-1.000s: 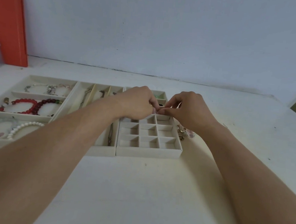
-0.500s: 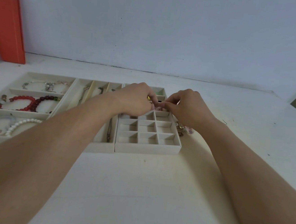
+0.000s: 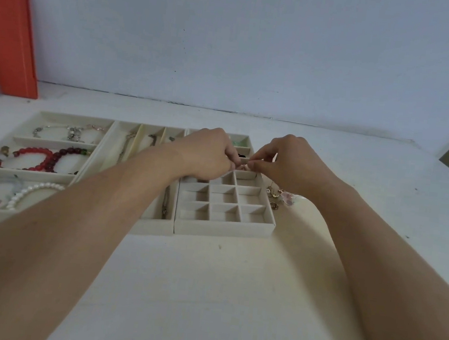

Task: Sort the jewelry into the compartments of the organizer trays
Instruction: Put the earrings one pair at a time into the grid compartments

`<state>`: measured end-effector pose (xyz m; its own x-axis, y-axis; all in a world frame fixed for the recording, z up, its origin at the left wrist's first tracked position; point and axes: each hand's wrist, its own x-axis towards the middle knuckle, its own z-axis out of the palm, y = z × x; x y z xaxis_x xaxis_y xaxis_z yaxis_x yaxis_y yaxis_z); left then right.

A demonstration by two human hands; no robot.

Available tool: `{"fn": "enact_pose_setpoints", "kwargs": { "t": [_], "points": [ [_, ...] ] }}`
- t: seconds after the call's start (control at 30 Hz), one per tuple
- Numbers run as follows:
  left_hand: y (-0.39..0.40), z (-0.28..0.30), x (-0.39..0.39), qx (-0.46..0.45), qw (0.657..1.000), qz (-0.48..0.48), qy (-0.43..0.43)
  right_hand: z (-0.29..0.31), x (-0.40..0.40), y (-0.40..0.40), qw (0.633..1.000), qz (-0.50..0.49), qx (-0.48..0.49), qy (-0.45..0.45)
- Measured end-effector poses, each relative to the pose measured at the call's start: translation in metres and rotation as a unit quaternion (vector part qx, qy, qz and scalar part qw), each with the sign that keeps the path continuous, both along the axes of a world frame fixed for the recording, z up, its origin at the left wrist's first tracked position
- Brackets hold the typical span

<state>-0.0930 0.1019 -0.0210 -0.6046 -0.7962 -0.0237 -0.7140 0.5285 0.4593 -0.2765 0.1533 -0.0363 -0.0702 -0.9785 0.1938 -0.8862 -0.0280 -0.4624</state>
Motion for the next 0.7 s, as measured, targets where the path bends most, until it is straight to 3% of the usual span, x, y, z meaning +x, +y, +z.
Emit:
{"fn": "enact_pose_setpoints", "kwargs": {
  "t": [0.3, 0.7],
  "points": [
    [-0.001, -0.003, -0.002, 0.01, 1.0, 0.006, 0.015, -0.008, 0.004, -0.001, 0.998, -0.013, 0.007, -0.058],
    [-0.013, -0.002, 0.007, -0.009, 0.992, 0.055, 0.109, -0.013, 0.001, -0.005, 0.998, -0.027, 0.002, -0.051]
  ]
}}
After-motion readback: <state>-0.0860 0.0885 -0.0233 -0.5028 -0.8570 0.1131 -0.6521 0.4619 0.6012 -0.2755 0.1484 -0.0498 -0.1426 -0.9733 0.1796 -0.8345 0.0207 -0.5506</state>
